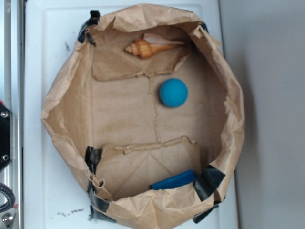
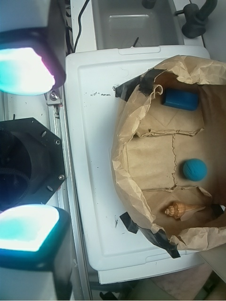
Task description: Grab the shell.
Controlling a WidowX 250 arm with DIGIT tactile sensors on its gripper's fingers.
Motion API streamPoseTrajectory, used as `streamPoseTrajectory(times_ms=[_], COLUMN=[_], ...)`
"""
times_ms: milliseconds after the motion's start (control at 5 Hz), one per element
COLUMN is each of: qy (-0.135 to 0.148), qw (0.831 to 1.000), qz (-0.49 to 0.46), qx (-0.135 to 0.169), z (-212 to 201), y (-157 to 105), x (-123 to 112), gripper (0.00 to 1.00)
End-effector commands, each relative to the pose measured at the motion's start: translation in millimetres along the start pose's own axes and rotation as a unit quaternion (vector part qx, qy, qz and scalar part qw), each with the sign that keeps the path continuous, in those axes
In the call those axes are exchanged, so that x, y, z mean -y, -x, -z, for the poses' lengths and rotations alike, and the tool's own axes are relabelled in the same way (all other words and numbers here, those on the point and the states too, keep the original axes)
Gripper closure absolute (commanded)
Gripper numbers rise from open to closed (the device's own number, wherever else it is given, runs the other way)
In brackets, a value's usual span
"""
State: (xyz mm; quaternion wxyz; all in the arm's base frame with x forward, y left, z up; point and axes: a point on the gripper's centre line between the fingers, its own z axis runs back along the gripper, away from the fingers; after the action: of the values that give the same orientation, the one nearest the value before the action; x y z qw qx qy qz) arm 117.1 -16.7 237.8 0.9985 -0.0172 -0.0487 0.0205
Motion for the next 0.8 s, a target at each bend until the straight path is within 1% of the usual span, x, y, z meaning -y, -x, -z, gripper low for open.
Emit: streamPoseTrajectory(times_ms=[0, 200, 400, 600], qy=[0.000, 0.021, -0.007, -0.007], qw=[1.000, 0.999, 0.998, 0.998], qz=[0.000, 0.020, 0.017, 0.017], qx=[0.000, 0.017, 0.058, 0.058], z=[0, 7, 13, 13], y=[0, -50, -83, -83], x=[0, -8, -10, -10], gripper=[0.00, 0.00, 0.00, 0.00])
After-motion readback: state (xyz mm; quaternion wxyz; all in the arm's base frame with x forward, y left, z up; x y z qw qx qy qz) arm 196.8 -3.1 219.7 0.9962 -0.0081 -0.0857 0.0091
